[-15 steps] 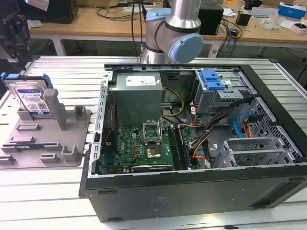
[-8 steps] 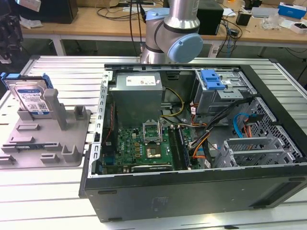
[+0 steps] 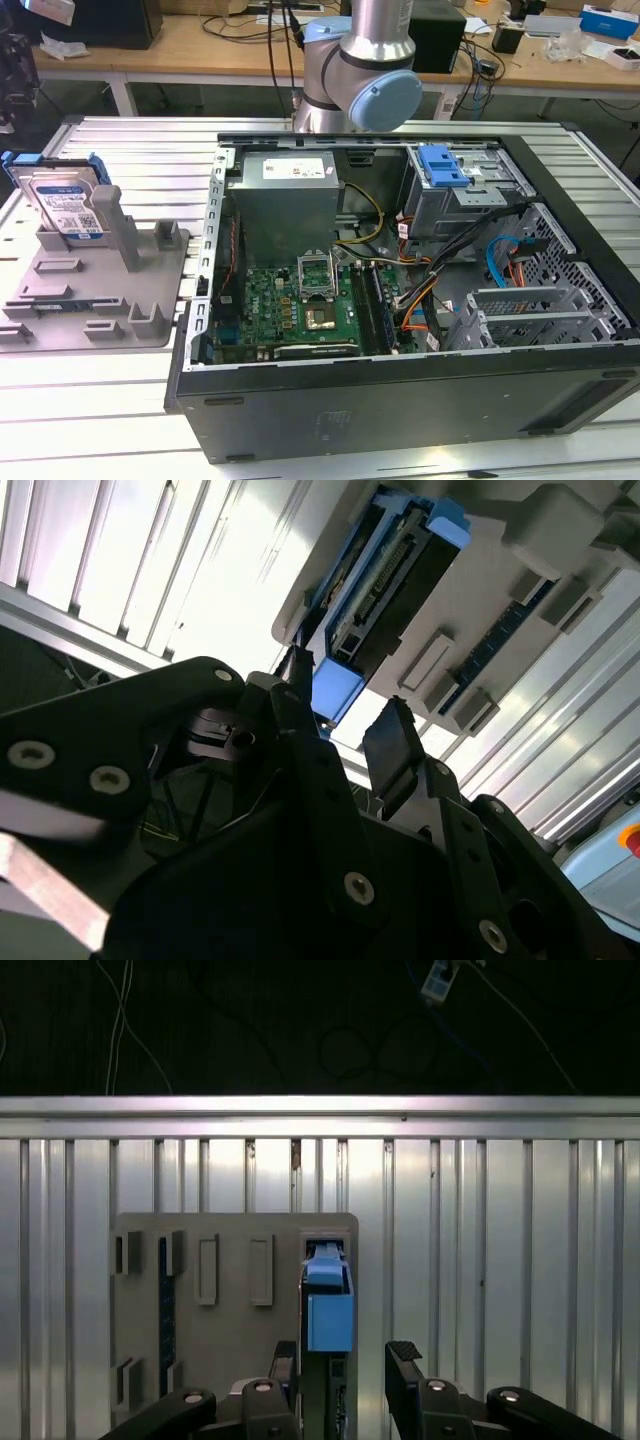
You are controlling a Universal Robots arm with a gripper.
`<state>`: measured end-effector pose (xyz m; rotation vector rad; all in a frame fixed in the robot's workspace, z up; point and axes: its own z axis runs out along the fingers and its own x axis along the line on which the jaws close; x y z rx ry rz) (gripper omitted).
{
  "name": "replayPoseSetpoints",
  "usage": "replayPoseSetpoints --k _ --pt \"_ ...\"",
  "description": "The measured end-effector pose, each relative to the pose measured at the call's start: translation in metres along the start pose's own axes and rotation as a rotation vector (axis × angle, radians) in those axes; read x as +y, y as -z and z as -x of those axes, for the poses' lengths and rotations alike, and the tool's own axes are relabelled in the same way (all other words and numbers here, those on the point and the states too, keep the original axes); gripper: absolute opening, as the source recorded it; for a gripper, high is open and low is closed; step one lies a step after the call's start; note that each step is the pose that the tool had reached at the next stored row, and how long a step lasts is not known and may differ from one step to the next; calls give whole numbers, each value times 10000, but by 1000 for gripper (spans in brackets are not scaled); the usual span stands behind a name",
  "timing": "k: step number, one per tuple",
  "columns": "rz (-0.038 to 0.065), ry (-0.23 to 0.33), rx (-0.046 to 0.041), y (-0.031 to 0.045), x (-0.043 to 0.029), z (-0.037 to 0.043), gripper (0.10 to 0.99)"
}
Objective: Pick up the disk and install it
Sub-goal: 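Pick up the disk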
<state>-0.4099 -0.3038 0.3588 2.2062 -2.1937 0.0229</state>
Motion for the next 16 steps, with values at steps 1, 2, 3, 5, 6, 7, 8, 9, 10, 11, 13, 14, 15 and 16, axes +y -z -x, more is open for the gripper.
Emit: replayPoseSetpoints --k 1,2,3,5,6,7,8,9,10,11,13,14,15,16 --pt "-1 0 0 0 0 0 482" --pt "0 0 -1 0 0 0 482" --pt "-1 -1 0 -1 1 -1 482" --pt "-1 -6 1 -3 1 -4 482" --pt "0 -7 3 -5 1 -7 482" --pt "0 -13 5 -11 1 -12 482" --pt "1 -23 5 -23 7 -17 482" --pt "0 -30 5 -32 12 -18 482" --pt "1 -36 5 -36 14 -18 482" --pt "0 -40 4 -41 15 -19 482" --pt "1 -60 4 -56 17 -19 482" --pt "0 -66 4 -63 16 -19 482" --pt "1 -70 4 -68 16 -20 482" --pt "2 -80 4 -76 16 -21 482"
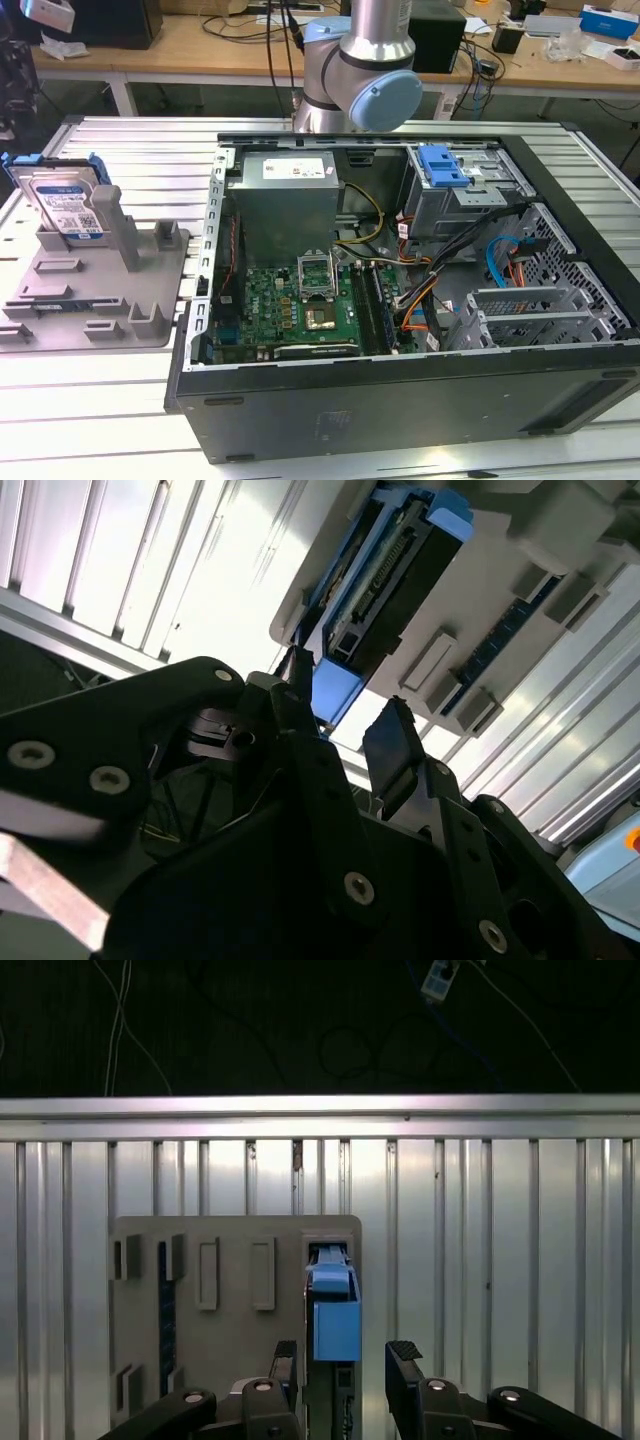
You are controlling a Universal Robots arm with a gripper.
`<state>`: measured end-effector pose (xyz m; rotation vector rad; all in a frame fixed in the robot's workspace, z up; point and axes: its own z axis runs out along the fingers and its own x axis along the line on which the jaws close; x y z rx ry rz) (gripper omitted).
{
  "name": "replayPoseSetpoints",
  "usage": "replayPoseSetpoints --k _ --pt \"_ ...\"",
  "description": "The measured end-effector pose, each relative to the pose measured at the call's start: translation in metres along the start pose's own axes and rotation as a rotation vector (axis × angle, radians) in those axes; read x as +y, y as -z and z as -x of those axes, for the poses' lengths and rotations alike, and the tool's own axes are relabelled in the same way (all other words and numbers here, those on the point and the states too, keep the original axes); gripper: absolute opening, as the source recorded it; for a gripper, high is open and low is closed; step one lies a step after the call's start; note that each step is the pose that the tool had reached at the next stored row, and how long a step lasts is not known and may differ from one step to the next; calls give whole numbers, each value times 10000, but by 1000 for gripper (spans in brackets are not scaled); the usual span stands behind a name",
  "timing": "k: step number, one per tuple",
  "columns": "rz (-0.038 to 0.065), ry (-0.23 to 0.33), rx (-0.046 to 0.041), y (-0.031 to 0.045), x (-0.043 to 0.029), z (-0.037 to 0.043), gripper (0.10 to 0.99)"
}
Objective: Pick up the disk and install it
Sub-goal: 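Pick up the disk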
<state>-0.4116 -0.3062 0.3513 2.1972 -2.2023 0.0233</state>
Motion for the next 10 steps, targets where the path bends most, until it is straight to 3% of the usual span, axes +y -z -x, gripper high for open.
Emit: replayPoseSetpoints --k 10 --pt "3 -71 0 -58 1 -9 482"
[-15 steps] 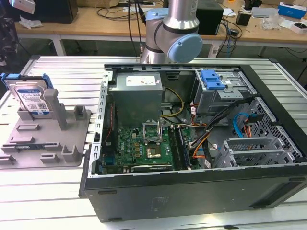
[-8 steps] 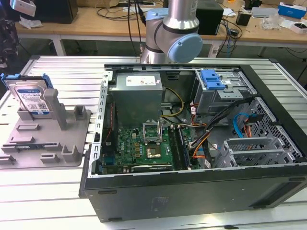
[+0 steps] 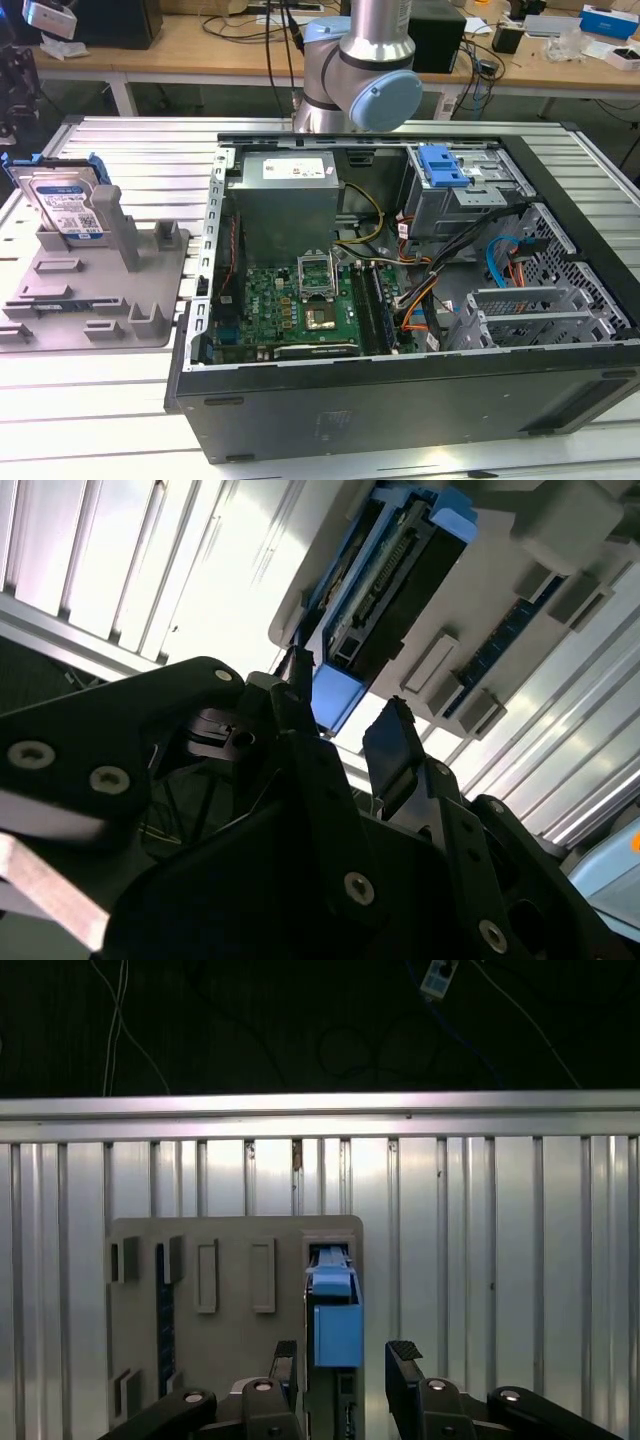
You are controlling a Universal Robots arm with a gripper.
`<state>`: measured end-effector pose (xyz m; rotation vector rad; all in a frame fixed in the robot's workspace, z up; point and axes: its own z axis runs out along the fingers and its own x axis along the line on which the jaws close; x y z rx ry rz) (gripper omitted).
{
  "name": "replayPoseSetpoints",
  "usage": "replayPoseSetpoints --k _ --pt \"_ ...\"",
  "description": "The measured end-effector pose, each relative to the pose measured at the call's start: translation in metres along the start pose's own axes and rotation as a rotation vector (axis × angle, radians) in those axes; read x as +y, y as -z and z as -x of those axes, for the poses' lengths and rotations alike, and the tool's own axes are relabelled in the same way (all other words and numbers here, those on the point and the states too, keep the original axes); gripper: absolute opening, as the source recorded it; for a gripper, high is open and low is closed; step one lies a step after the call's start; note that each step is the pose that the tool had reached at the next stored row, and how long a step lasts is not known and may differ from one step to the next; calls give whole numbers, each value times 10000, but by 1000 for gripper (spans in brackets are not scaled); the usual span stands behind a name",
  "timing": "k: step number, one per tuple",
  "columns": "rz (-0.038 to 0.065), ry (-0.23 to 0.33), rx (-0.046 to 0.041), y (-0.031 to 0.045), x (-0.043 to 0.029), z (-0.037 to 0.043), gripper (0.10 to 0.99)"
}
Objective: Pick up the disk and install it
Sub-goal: 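Pick up the disk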
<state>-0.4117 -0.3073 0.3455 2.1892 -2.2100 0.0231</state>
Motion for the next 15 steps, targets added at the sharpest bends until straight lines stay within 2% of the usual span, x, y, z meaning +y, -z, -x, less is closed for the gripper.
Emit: replayPoseSetpoints --k 15 --pt "3 -109 -1 -69 2 -35 482"
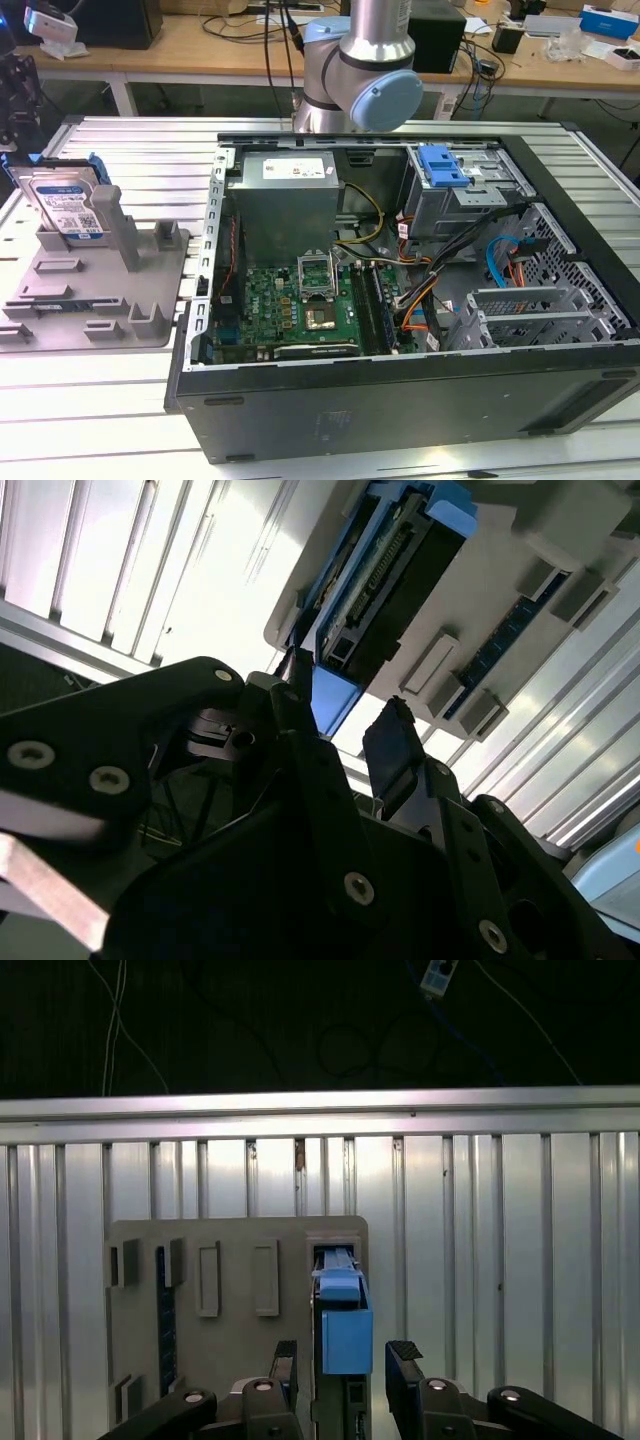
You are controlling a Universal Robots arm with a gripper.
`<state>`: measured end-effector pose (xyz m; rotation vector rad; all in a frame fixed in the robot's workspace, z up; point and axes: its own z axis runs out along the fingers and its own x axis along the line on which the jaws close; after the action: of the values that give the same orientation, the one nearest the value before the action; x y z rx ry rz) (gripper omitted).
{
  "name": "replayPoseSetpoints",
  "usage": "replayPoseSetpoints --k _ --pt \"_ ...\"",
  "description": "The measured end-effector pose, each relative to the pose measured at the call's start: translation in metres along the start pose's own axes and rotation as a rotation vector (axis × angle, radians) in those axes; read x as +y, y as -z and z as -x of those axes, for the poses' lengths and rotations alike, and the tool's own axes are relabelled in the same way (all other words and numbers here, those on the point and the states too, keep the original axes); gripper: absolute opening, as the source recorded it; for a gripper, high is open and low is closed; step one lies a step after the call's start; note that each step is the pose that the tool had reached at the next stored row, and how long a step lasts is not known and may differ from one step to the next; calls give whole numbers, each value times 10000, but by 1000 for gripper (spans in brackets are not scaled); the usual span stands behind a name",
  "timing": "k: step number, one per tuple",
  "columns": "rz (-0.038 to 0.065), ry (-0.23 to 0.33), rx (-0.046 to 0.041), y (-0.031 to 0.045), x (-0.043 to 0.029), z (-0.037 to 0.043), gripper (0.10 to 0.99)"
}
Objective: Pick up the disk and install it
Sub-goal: 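Pick up the disk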
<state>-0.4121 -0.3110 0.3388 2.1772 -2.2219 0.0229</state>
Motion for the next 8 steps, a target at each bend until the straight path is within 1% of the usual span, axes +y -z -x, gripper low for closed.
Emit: replayPoseSetpoints --k 4,8 --pt "9 -290 -4 -24 0 -6 482" --pt "13 -370 -4 -40 0 -6 482"
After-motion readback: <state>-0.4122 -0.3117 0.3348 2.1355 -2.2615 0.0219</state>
